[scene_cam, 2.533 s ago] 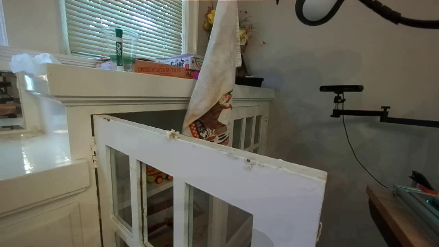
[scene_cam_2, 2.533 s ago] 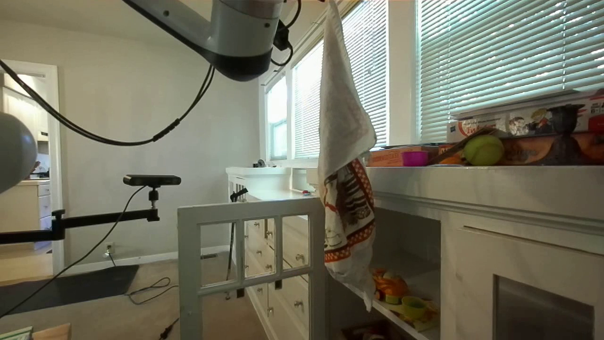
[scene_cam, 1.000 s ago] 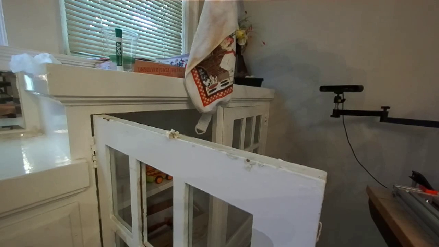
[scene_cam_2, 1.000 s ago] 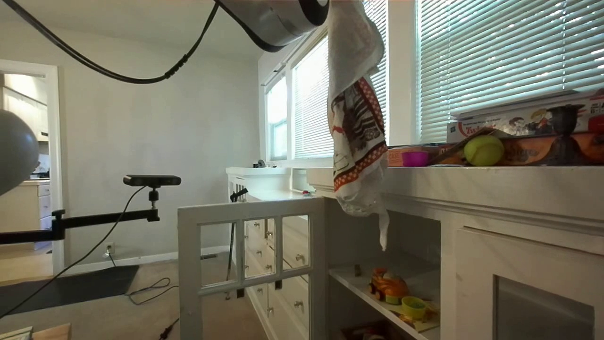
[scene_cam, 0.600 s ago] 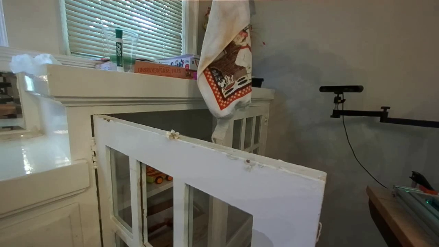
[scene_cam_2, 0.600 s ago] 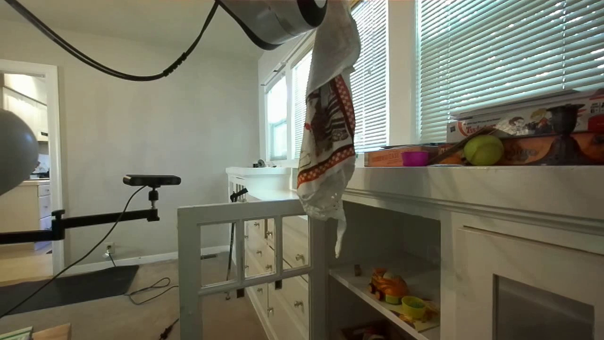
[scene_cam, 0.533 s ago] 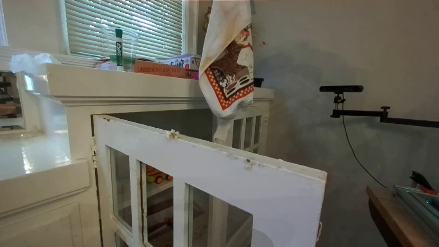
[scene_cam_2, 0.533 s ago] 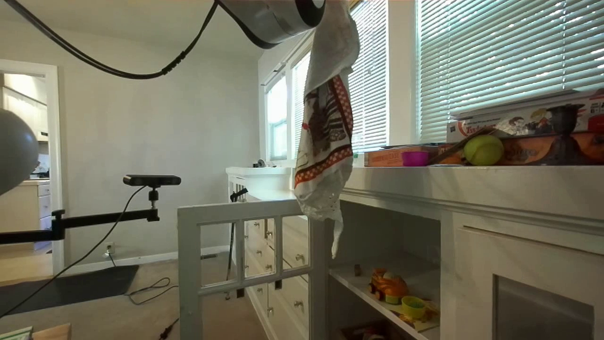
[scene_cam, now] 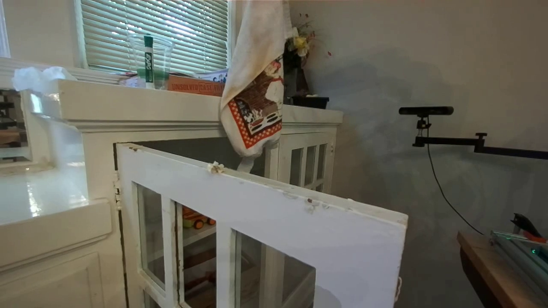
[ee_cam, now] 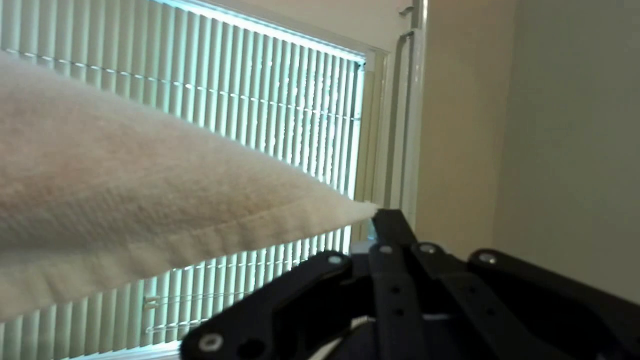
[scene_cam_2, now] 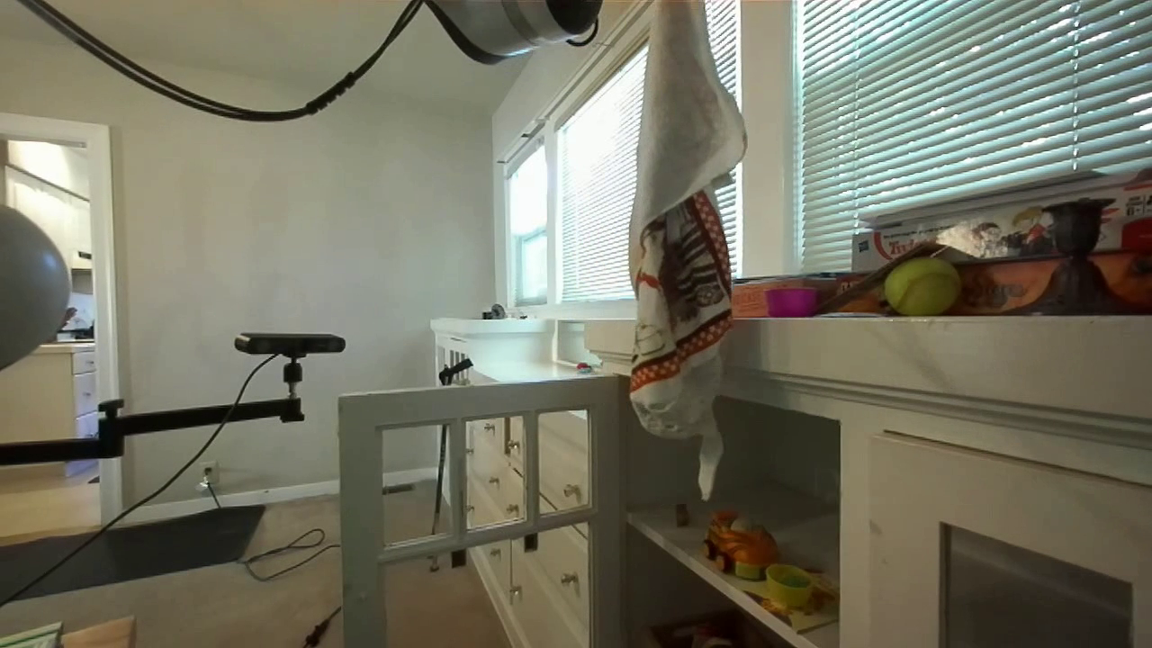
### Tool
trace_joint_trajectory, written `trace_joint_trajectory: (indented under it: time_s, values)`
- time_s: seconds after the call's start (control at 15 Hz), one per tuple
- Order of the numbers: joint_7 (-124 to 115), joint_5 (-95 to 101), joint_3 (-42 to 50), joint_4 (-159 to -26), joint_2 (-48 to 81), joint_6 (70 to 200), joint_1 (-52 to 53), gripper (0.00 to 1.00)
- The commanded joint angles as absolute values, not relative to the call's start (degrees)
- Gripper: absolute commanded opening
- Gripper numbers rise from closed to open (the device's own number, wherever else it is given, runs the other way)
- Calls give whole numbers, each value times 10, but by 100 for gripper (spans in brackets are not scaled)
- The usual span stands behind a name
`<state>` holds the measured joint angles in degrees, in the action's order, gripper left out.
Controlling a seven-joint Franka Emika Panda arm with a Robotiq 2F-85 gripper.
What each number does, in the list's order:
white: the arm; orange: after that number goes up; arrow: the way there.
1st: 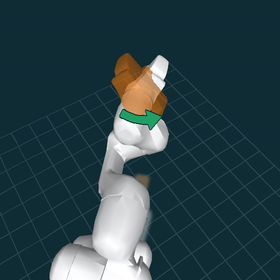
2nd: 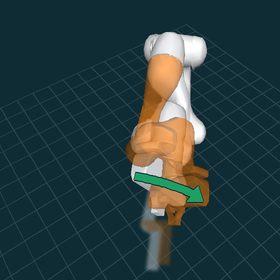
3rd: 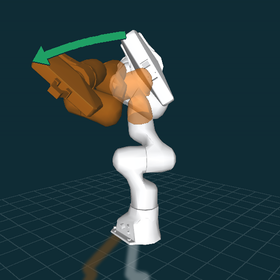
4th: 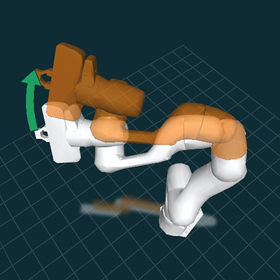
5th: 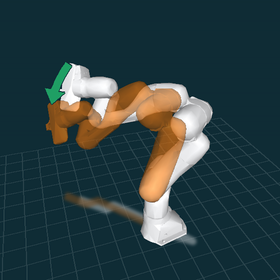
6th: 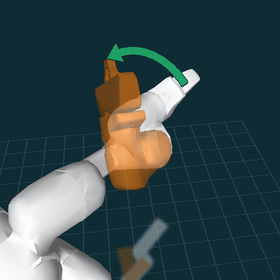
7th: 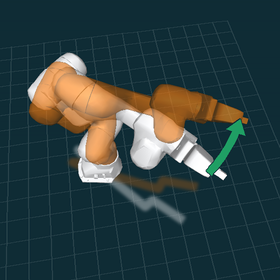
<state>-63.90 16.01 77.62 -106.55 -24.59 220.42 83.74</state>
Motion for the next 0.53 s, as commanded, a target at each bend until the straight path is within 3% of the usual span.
trace_joint_trajectory:
  time_s: [0.0,0.47]
  values:
    - [-547,95,712,-1076,-235,2115,761,0]
    - [-361,-34,580,-1056,-169,1926,569,0]
